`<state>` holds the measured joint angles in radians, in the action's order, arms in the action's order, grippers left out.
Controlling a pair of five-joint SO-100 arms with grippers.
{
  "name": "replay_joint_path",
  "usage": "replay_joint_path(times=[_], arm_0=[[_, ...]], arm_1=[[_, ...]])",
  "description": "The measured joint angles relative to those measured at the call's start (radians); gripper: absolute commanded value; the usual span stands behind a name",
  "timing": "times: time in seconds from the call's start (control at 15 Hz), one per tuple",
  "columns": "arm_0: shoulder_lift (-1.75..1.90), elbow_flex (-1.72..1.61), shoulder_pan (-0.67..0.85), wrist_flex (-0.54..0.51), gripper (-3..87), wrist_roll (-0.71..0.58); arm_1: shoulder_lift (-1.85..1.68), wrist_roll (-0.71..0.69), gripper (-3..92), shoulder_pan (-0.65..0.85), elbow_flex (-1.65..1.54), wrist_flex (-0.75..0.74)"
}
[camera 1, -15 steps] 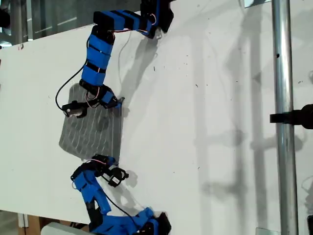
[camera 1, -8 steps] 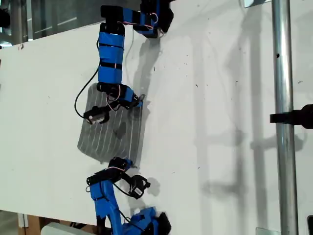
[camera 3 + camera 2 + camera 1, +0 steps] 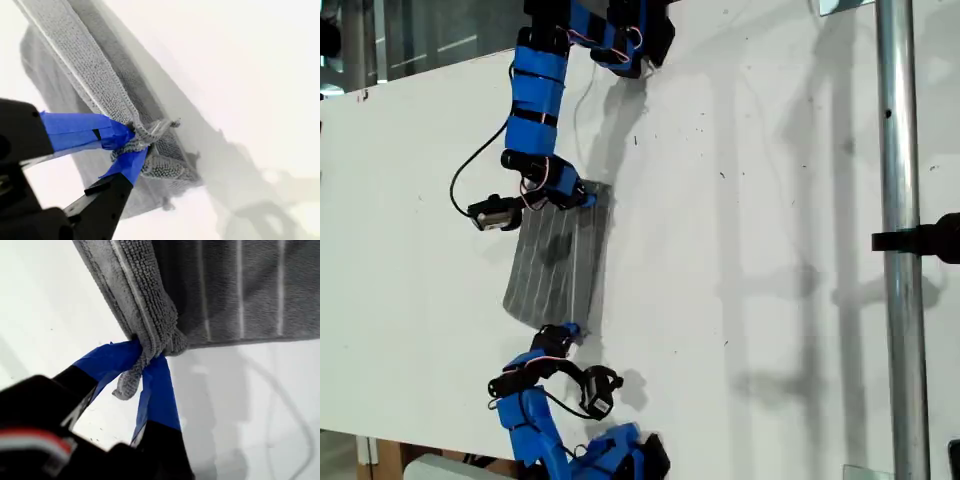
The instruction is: Grasp corners of a towel and fold twice.
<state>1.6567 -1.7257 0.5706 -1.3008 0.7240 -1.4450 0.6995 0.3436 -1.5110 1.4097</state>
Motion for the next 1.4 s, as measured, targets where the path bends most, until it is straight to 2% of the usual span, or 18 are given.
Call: replay_joint_path(times=[0.27,0.4,0.6,1.07,1.4], arm_0=[[-0.377,0.529,0.204,-0.114,-2.9,-0.245],[-0.505,0.752,0.268,-0.143,-2.9,-0.301],[-0.511,0.804,0.310,-0.087,-2.9,-0.347],[-0.416,0.738,0.319,0.091,-2.9,-0.393],[-0.512,0.712,0.331,0.109,-2.9,-0.391]], arm_1=[[0.000,-0.181,-0.2,0.259,0.006,-0.040],[-0.003,-0.253,-0.2,0.333,0.034,-0.058],[-0.049,-0.322,-0.2,0.402,0.083,-0.071],[-0.311,-0.388,-0.2,0.462,0.061,-0.140],[-0.268,-0.394,-0.2,0.466,-0.089,-0.232]])
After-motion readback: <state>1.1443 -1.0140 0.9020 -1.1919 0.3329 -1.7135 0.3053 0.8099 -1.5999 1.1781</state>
